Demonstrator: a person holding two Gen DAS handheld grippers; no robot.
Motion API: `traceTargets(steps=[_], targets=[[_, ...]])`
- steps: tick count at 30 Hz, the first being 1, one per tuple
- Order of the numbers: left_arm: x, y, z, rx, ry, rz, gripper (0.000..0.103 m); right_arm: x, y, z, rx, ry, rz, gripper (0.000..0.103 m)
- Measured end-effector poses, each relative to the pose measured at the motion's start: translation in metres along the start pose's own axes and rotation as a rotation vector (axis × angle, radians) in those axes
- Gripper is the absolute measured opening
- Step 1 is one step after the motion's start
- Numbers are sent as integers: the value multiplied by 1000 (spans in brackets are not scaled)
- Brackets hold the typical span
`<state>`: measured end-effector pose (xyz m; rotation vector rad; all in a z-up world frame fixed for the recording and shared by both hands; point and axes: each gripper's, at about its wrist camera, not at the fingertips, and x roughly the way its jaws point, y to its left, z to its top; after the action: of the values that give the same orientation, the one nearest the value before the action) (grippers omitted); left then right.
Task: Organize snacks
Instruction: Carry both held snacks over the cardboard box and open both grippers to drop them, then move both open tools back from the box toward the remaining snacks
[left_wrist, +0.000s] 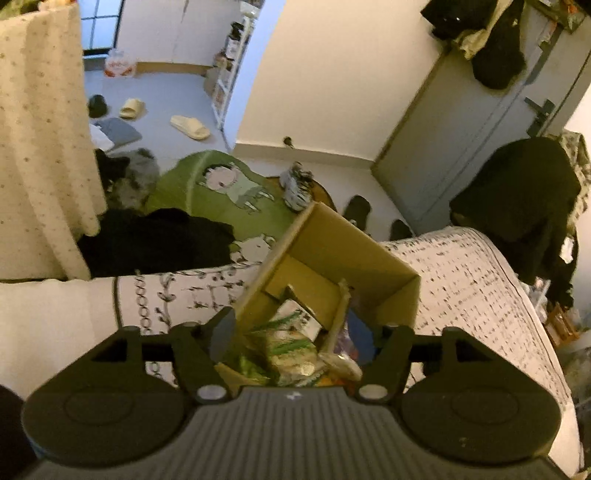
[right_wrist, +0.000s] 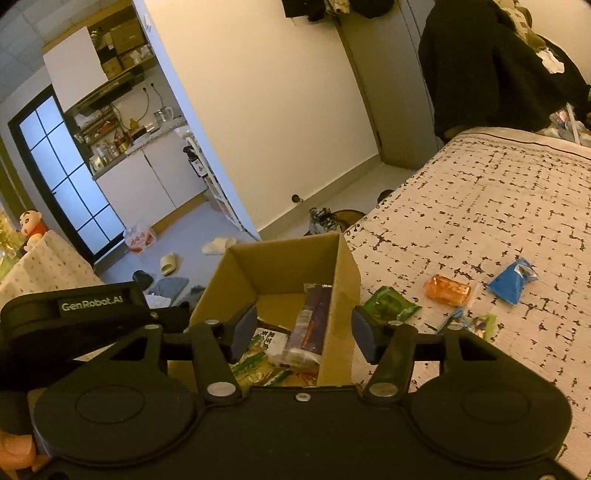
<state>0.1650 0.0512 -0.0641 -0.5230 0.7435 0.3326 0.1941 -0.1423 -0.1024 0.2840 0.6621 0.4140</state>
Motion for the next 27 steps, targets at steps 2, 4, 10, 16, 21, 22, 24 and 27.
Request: traceTargets(steps=[2,4,10,16,21,22,24,27], targets=[[-4,-2,0,4,-13,10,73,-5,0,1,-7,-4,-6,65],[-9,-4,-2,11,-21,14,81,-10,-2,3,-13,-11,-7,69],[-22,-12,-9,48,-27,34,86,-28,-13,6,-7,-37,-57,85],[-31,-15,-14,36,-12,47,90,-45,-14,9,-70,-45,-91,99],[-42,-18,-18,33,-33,16,103,-54,-16,18,-93,-59,-101,103],[-44,-19,-18,30,-40,7,103,-54,-18,18,-97,-56,-113,103],[-46,-21,-18,32,-45,-3,103,-56,-22,21,-115,-52,-134,103],[-50,-25,-19,42,-46,-25,103,-65,-27,27,-146,-71,-119,103]])
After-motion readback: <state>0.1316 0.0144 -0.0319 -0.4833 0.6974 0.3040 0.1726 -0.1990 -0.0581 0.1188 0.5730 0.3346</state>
